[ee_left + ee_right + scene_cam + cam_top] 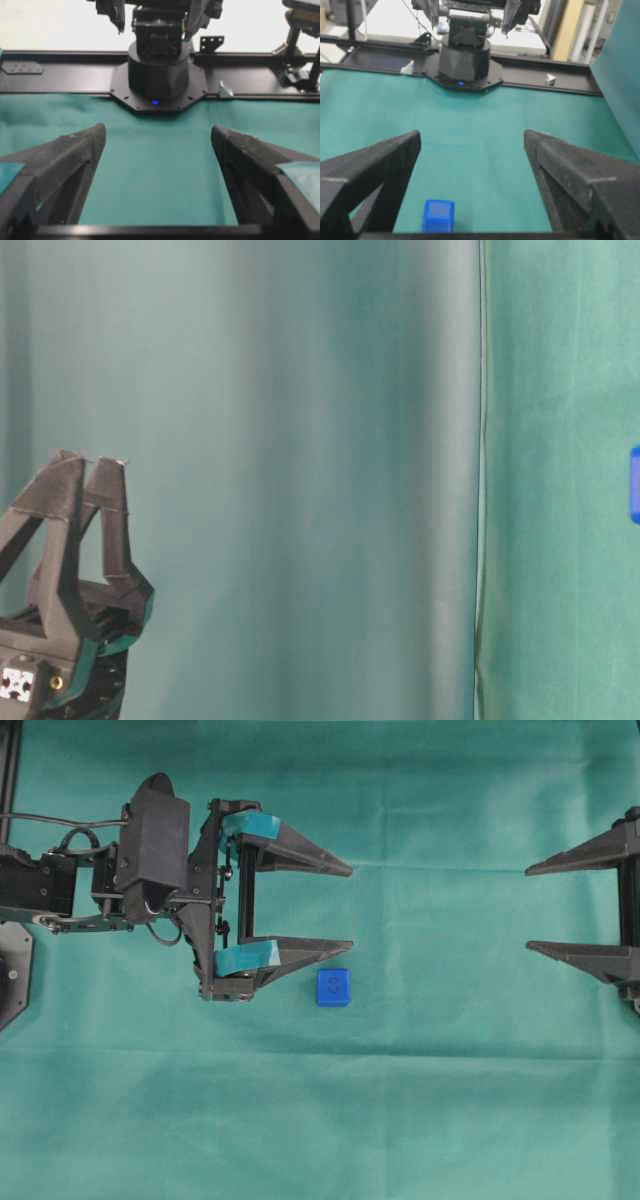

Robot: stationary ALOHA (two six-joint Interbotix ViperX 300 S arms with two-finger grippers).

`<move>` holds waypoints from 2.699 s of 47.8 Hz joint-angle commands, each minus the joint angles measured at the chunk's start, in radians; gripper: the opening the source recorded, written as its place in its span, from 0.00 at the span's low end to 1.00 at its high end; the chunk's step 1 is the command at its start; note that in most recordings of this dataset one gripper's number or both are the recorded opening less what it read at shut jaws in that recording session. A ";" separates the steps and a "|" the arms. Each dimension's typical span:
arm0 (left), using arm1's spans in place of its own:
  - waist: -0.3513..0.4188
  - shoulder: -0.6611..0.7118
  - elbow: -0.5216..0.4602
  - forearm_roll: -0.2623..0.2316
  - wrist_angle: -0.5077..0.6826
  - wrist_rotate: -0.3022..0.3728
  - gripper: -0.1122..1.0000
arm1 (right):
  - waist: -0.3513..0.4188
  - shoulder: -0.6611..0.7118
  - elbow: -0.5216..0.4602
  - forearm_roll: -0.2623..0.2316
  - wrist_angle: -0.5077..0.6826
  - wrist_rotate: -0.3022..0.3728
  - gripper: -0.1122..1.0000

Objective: Handover the blue block to the right arm after grasping it with the left arm, then place it in the designated position.
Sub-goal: 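Move the open left gripper over the blue cube, then lower the left gripper and close it on the blue cube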

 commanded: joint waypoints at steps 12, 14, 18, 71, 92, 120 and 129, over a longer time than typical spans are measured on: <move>-0.002 0.002 -0.040 0.002 0.109 -0.011 1.00 | -0.002 0.009 -0.025 -0.002 -0.011 0.000 0.95; -0.002 0.006 -0.049 0.002 0.140 -0.012 1.00 | -0.002 0.009 -0.025 -0.002 -0.009 0.000 0.95; -0.002 0.023 -0.075 0.000 0.215 -0.012 1.00 | -0.002 0.008 -0.025 -0.002 -0.008 0.000 0.95; -0.002 0.232 -0.454 0.005 0.994 -0.052 1.00 | -0.002 0.035 -0.031 -0.002 -0.003 0.000 0.95; -0.005 0.230 -0.454 0.005 0.985 -0.052 1.00 | -0.002 0.038 -0.032 -0.002 -0.003 0.000 0.95; -0.008 0.232 -0.446 0.005 0.973 -0.052 1.00 | -0.002 0.040 -0.031 -0.002 -0.003 0.000 0.95; -0.018 0.232 -0.430 0.005 0.951 -0.052 1.00 | -0.002 0.040 -0.031 -0.002 -0.003 0.000 0.95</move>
